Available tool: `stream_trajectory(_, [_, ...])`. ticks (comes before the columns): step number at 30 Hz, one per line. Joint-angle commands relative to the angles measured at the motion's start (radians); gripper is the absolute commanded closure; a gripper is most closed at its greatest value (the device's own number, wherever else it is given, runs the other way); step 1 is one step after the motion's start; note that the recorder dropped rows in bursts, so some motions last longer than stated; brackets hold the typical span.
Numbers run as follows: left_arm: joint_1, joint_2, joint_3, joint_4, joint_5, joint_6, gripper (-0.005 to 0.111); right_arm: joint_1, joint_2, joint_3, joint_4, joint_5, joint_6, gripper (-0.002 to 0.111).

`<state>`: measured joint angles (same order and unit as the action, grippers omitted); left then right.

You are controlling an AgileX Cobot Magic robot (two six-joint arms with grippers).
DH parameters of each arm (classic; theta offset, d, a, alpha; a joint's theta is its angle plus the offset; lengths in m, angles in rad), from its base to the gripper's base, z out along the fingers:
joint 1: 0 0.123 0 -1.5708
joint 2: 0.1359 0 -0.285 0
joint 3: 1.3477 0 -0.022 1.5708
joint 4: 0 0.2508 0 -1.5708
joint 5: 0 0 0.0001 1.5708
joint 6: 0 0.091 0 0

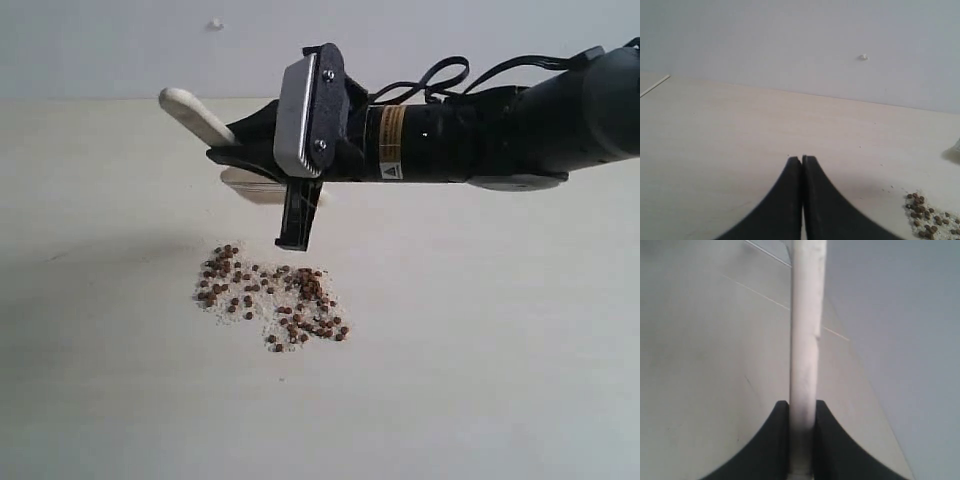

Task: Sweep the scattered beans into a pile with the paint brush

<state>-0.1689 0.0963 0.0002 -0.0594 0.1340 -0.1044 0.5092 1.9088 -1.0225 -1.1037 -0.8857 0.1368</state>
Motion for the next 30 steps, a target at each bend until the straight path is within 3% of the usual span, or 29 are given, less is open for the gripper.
stream_trajectory(1, [-0.005, -0.002, 0.0, -0.008, 0.004, -0.004, 0.107, -0.006, -0.01, -0.057, -0.187, -0.034, 0.09, 0.108])
stream_trajectory(10, [-0.005, -0.002, 0.0, -0.008, 0.004, -0.004, 0.107, -0.006, 0.077, -0.15, -0.276, -0.183, 0.093, 0.108])
stream_trajectory(17, [-0.005, -0.002, 0.0, -0.008, 0.004, -0.004, 0.107, -0.006, 0.159, -0.273, -0.422, -0.194, 0.148, 0.108])
stream_trajectory(30, [-0.005, -0.002, 0.0, -0.008, 0.004, -0.004, 0.107, -0.006, 0.243, -0.393, -0.441, -0.232, 0.181, 0.108])
